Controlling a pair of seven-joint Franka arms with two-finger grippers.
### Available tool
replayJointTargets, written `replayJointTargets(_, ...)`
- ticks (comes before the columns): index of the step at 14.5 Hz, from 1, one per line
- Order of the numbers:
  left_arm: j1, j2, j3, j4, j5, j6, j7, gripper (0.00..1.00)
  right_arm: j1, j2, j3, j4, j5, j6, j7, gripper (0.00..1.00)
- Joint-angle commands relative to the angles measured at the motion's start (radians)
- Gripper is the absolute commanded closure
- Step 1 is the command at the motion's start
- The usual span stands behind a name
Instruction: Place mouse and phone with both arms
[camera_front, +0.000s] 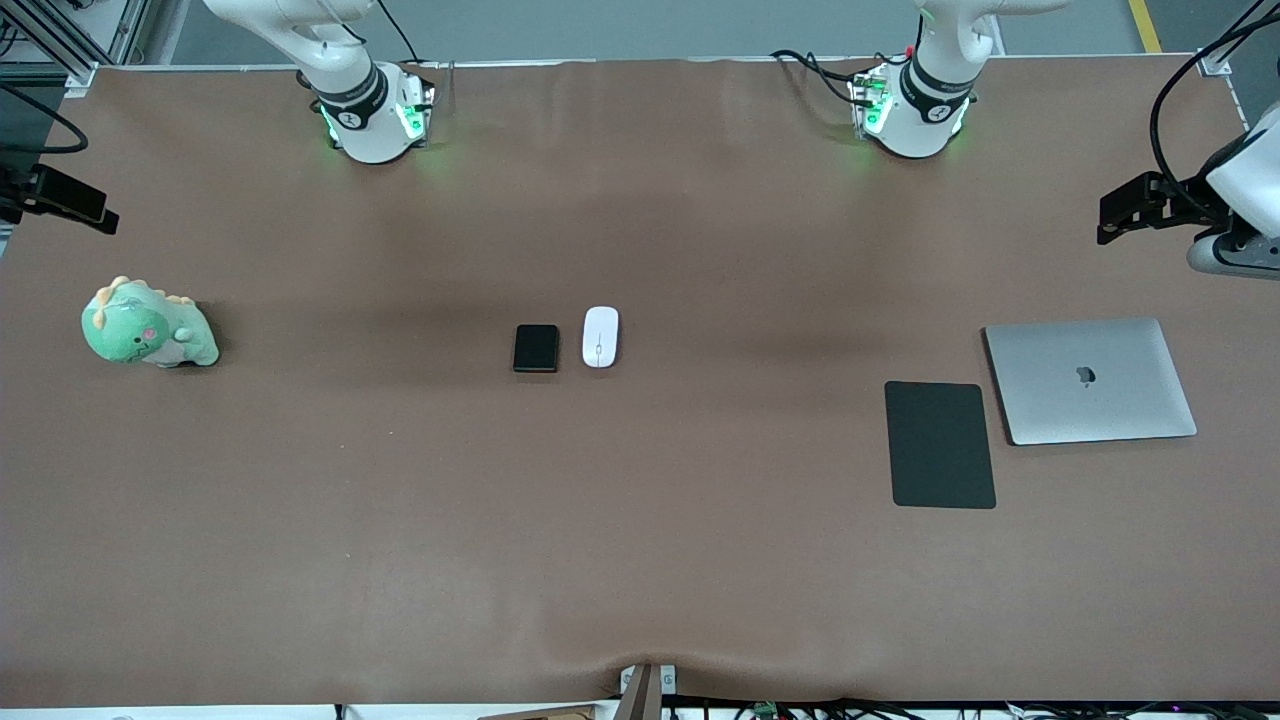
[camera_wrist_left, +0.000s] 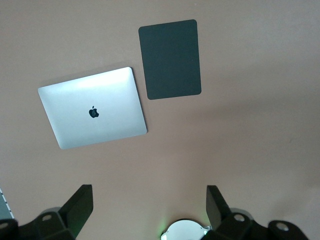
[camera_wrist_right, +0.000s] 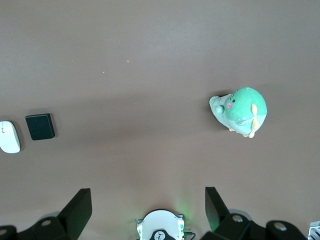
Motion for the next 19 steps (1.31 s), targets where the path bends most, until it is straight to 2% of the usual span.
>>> replayJointTargets(1,0.006,0.001,-0.004,0.009,-0.009,-0.009,0.02,0.0,-0.004,-0.025,0.003,-0.024,0.001,0.002,0.008,0.0)
replayJointTargets(7,-0.017,0.033,-0.015,0.032,-0.035,-0.009,-0.003,0.0,-0.002,-0.024,0.003,-0.021,0.001,0.003,0.009,0.0)
replayJointTargets(11,-0.106,0.064,-0.032,0.03,-0.034,-0.008,-0.143,0.0,-0.001,-0.018,0.003,-0.013,0.007,0.009,0.011,0.0)
replayJointTargets(19,-0.225,0.118,-0.032,0.023,-0.072,0.018,-0.304,0.0,-0.008,-0.001,0.003,-0.001,0.003,0.009,0.011,0.0)
